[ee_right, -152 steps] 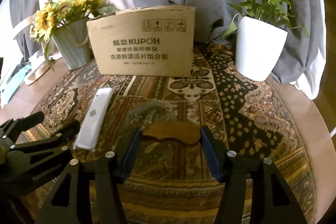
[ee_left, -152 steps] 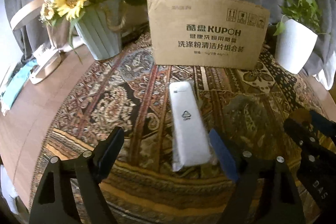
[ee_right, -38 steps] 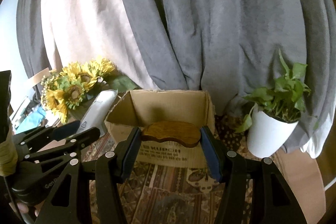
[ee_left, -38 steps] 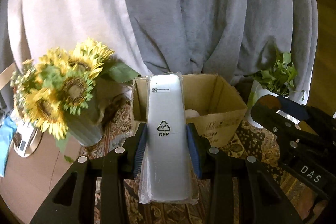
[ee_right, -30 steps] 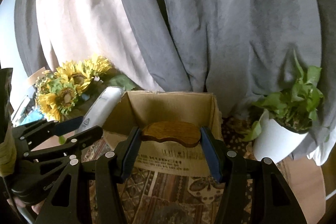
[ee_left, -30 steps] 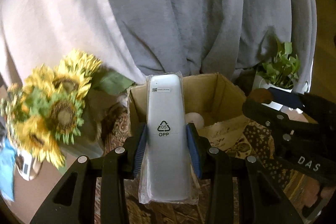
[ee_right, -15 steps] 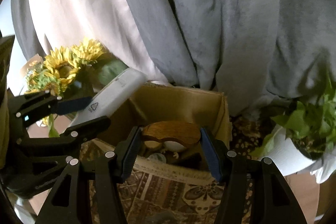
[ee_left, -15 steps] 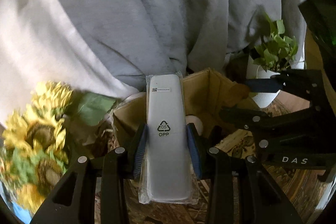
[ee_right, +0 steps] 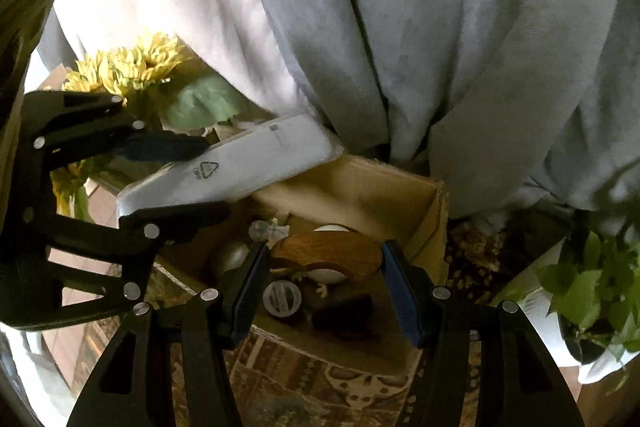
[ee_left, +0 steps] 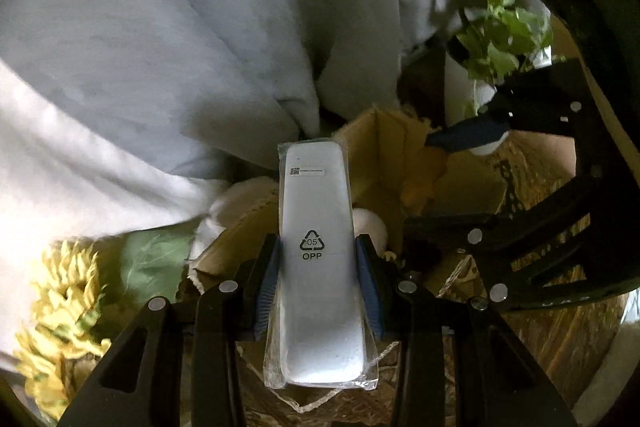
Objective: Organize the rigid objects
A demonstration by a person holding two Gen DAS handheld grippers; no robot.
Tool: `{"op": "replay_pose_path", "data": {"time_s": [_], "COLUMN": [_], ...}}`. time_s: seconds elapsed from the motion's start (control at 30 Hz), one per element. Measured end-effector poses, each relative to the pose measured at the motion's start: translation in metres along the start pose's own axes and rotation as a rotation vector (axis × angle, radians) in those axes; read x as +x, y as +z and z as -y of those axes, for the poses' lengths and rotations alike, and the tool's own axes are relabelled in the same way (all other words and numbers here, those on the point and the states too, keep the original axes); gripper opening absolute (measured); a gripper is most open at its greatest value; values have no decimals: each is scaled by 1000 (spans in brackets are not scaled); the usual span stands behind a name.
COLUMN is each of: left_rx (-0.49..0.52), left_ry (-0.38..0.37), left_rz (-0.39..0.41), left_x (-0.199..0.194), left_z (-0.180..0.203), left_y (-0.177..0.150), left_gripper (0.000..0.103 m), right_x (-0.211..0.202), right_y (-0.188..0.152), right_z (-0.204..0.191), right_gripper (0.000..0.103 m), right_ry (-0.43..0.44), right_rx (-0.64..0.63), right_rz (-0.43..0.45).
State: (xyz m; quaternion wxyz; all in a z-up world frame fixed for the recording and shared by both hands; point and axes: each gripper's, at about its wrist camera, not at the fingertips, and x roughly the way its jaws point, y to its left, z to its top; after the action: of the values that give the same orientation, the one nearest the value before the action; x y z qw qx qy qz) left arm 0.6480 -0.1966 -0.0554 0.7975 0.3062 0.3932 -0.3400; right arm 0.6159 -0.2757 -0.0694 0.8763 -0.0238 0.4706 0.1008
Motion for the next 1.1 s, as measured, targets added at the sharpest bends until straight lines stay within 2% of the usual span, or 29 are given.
{"op": "replay_pose_path", "data": {"time_s": [0.13, 0.27, 0.37, 0.5, 0.57, 0.7, 0.83, 0.93, 1.0, 1.1], "left_rx": [24, 3, -18, -51, -85, -167, -276, -335, -370, -402], "left_ry": [-10, -31, 6, 48, 81, 121, 154, 217, 272, 332], "left_rz": [-60, -102, -97, -99, -106, -75, -33, 22, 59, 109], "left_x": [17, 29, 32, 27, 26, 7, -26, -55, -77, -100], "left_z": [-1, -5, -9, -11, -12, -11, -7, 1, 12, 24], "left_y": [1, -2, -1, -5, -5, -12, -26, -40, -49, -60], "left_gripper": [38, 41, 57, 59, 60, 68, 74, 79, 86, 92], "right_x": [13, 27, 39, 48, 47, 36, 16, -7, -22, -52], "right_y": [2, 2, 1, -2, -3, -8, -14, -21, -27, -40], "right_z": [1, 4, 10, 14, 14, 13, 11, 6, 0, -10], "right_gripper": [58, 59, 60, 60, 61, 61, 61, 61, 63, 73], "right_ry": [14, 9, 8, -5, -15, -43, -56, -77, -94, -126], "right_rx": [-26, -34, -3, 22, 31, 42, 76, 96, 104, 108], "right_rz": [-61, -113, -146, -165, -157, -121, -82, -27, 5, 74]}}
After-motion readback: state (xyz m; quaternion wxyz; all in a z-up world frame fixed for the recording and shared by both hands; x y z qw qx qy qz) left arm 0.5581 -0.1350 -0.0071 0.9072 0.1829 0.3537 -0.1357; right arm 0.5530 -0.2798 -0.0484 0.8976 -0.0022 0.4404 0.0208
